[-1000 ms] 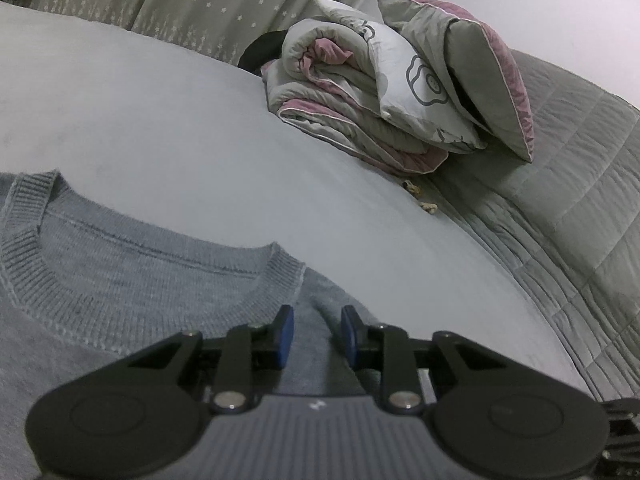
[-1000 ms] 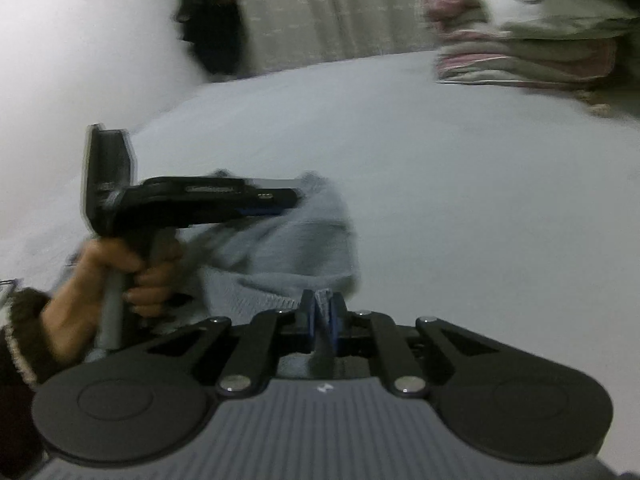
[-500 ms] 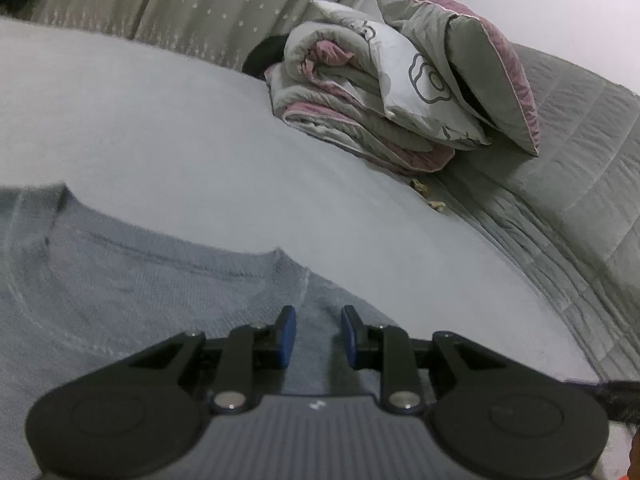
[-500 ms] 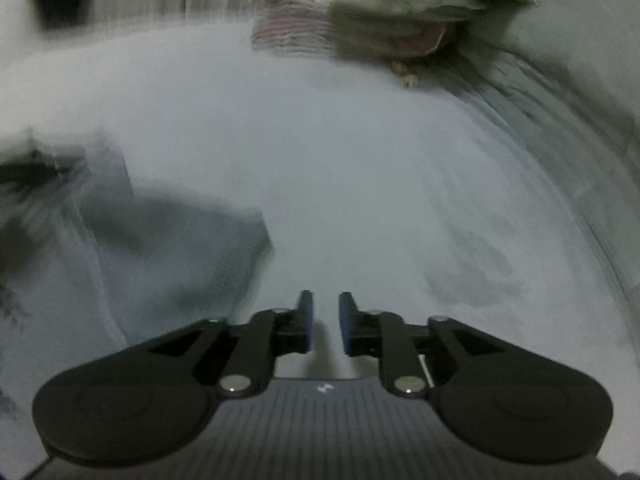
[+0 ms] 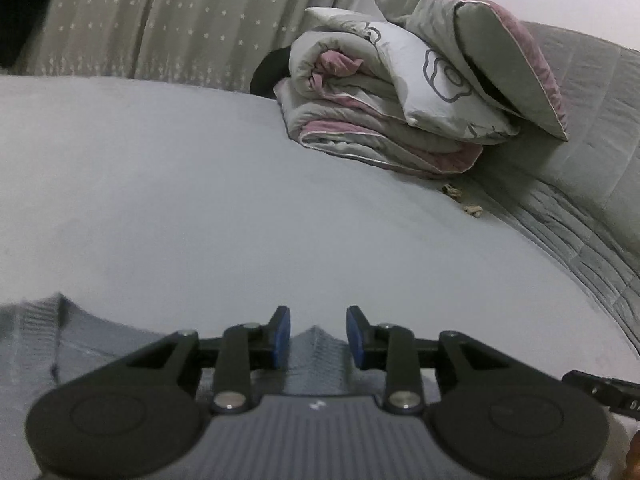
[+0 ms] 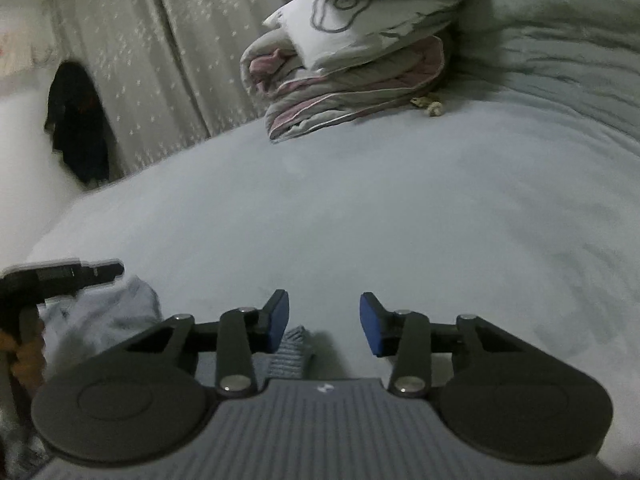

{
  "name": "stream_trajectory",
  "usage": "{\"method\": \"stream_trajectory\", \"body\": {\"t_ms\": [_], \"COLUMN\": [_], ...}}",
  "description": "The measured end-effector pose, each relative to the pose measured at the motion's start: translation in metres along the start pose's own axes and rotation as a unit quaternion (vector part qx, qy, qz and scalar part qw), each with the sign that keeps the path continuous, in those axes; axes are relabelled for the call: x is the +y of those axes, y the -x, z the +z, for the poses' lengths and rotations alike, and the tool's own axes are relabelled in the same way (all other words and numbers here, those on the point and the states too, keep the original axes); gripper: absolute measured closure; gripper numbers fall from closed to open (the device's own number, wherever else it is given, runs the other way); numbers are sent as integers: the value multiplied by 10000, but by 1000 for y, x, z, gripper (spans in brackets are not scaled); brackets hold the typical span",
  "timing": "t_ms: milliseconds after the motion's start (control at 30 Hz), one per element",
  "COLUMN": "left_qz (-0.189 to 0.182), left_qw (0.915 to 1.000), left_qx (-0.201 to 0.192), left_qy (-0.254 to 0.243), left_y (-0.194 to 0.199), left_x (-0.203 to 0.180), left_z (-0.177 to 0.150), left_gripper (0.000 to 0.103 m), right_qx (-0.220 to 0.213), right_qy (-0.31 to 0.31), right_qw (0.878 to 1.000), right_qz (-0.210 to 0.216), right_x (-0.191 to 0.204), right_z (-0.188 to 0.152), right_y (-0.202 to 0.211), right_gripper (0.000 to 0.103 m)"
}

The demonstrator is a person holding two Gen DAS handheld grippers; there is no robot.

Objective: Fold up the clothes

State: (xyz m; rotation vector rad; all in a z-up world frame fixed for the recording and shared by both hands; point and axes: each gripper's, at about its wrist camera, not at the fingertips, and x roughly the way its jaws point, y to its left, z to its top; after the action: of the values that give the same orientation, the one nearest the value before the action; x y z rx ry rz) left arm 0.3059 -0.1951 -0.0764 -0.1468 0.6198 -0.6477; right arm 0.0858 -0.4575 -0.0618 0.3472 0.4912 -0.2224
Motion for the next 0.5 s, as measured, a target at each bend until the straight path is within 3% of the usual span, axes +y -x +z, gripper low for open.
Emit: {"method": "stream_trajectory", "body": {"t_ms": [33, 200, 500], "left_qz": [-47, -274, -251], "left_qw": [10000, 9995, 9995], "left_qx": [43, 115, 199], "left_qy": [16, 81, -86], "left_y": [-3, -6, -9], "left_x": [2, 4, -4], "left_z": [-4, -7, -9], "left_gripper": [72, 73, 98], "right_qx": [59, 144, 308], "right_qy": [85, 227, 743], "right_qw": [9999, 9996, 9965], "right_qz": [-9, 59, 208], "right_x": [1, 0, 14], "right_z": [-2, -6, -11], "right_y": [-3, -3, -2], "right_gripper": [68, 70, 70]}}
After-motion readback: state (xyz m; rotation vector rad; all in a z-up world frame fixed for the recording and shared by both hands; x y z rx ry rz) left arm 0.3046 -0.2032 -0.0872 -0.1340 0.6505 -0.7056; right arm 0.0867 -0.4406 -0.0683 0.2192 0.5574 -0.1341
